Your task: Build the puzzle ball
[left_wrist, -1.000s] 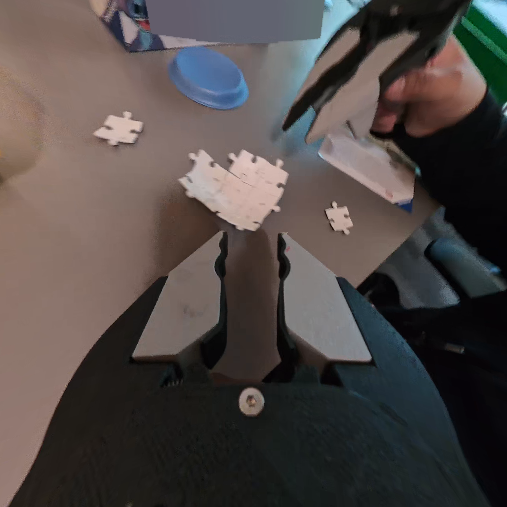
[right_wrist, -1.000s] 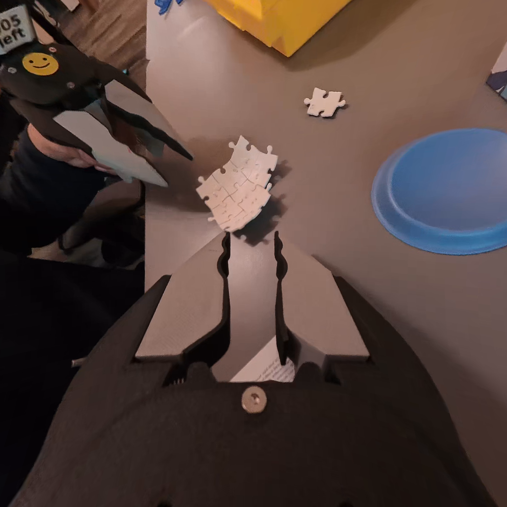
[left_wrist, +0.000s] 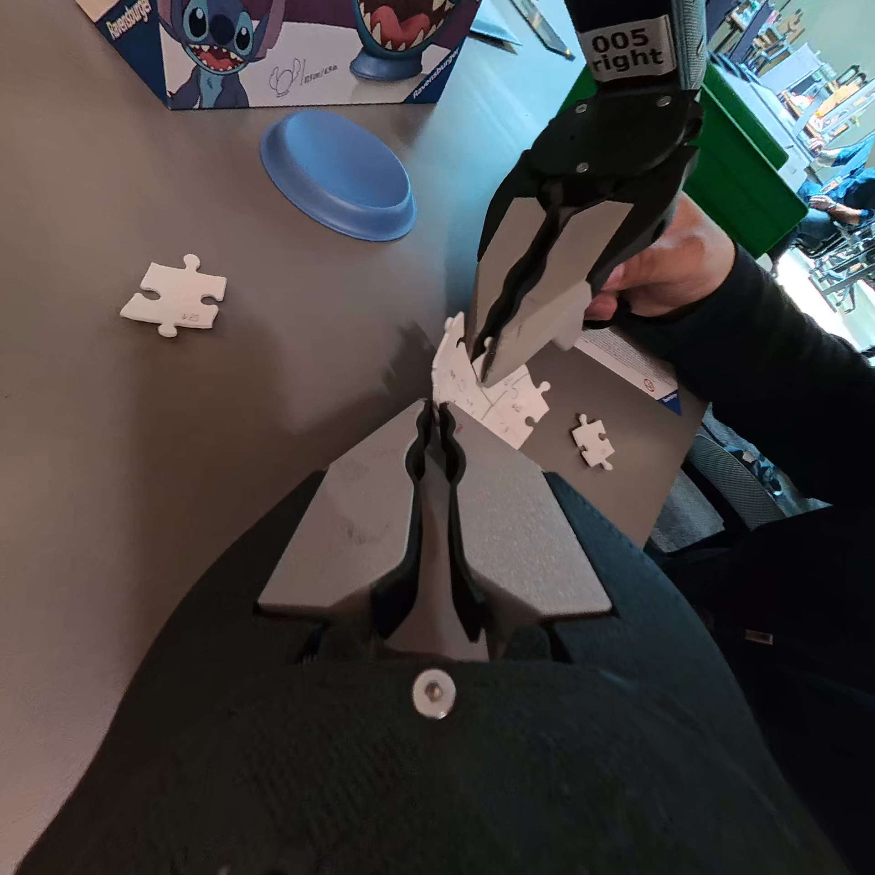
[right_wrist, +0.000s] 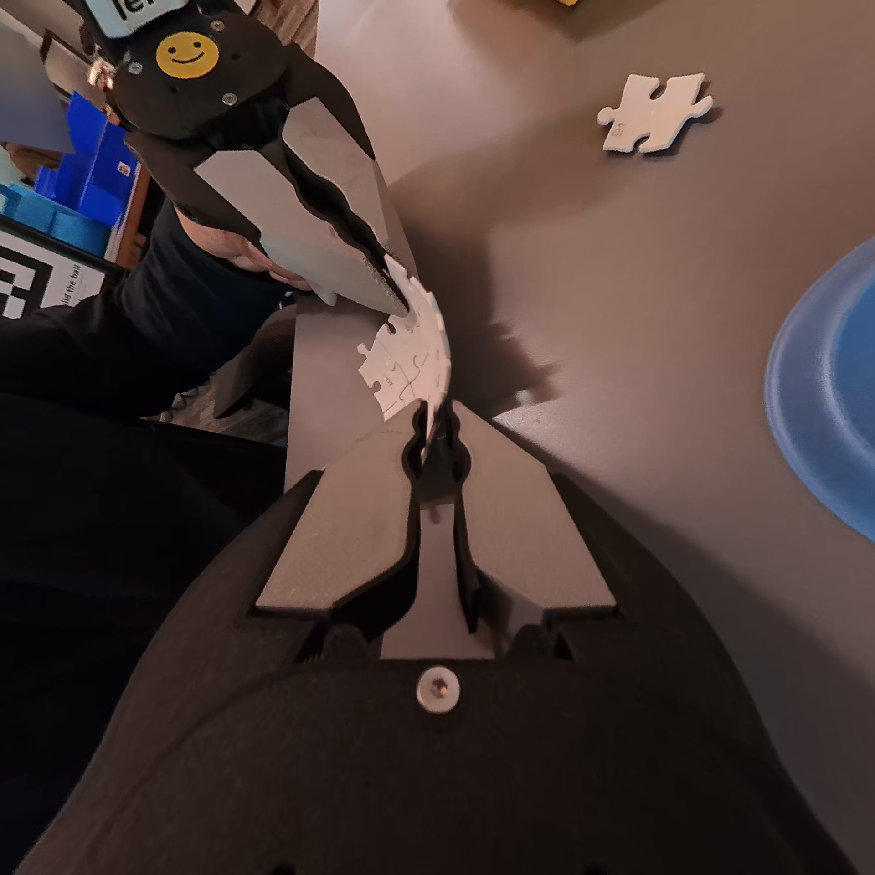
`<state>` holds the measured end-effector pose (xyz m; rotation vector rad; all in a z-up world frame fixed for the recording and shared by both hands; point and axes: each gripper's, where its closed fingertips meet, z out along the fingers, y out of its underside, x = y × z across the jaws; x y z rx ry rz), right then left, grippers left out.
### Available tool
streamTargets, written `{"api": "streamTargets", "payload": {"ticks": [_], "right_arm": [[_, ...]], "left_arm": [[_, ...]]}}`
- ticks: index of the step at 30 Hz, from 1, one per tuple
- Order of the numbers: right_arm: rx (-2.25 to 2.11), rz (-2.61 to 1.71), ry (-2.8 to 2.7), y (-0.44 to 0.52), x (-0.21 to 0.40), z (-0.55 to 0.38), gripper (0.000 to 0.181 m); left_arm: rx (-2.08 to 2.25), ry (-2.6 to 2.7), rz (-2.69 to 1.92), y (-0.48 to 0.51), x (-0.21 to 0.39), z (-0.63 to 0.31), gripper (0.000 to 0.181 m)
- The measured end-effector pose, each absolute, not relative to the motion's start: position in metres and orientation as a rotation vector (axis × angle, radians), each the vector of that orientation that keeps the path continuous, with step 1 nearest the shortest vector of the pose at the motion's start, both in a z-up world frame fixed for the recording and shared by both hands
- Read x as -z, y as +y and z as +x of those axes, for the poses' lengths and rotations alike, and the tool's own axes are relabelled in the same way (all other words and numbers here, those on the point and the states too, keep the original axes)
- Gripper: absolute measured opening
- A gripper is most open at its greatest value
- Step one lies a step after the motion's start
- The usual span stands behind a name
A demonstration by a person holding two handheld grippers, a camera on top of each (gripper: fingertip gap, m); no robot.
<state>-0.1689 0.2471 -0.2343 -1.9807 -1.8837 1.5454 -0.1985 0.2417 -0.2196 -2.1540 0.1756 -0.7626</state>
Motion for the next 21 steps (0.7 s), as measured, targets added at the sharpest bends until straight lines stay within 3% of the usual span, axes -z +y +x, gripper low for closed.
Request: {"api": "streamTargets", "payload": {"ticks": [21], "right_arm": [[-1.525, -1.895, -1.902, 0.244, 0.229, -0.172, 0.001]], "left_arm": [[0.763, 0.207, -2.093, 0.239, 0.21, -0.201, 0.0]]}}
